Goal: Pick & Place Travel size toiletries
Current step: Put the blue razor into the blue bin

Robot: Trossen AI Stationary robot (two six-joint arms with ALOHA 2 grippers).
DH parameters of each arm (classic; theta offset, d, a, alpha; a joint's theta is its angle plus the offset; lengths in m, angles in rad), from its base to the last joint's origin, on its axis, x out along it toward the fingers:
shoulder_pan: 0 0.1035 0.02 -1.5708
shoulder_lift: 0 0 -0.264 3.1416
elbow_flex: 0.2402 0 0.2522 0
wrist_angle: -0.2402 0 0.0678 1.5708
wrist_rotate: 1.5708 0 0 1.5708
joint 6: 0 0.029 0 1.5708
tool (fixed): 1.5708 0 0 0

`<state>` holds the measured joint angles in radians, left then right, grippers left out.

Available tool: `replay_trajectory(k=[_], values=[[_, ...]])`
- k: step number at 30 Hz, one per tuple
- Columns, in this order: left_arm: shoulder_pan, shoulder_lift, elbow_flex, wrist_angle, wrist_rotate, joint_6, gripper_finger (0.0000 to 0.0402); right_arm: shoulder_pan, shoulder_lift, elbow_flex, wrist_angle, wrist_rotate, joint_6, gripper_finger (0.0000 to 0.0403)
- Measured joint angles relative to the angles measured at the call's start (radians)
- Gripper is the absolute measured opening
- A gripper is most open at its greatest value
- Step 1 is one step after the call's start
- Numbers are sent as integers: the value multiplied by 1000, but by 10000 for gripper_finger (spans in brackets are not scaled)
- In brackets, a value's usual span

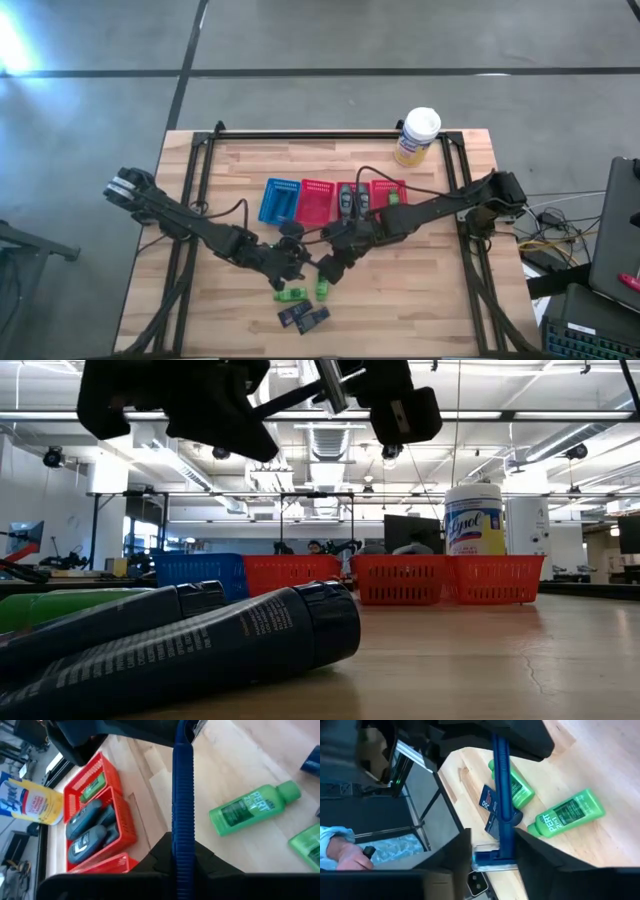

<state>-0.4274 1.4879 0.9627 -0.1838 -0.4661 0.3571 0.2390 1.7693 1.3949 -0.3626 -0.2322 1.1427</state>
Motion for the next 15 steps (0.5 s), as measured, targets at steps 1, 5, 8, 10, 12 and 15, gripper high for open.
replay_trajectory(k=[1, 5, 8, 10, 12, 15], values=[[0, 0, 0, -6, -7, -3, 23, 0, 0, 0, 0, 0, -6, 154], [0, 0, 0, -51, -33, -42, 26, 0, -10, 0, -11, 36, -52, 211], [-2, 0, -1, -111, -41, -90, 24, 1, -37, 0, -63, 124, -74, 247], [-7, 0, -2, -139, -47, -126, 23, 1, -62, 0, -106, 184, -77, 268], [-15, 0, -2, -151, -74, -150, 25, 1, -84, 0, -128, 235, -77, 287], [-31, -7, -2, -154, -104, -171, 27, 1, -114, -9, -137, 326, -77, 310]])
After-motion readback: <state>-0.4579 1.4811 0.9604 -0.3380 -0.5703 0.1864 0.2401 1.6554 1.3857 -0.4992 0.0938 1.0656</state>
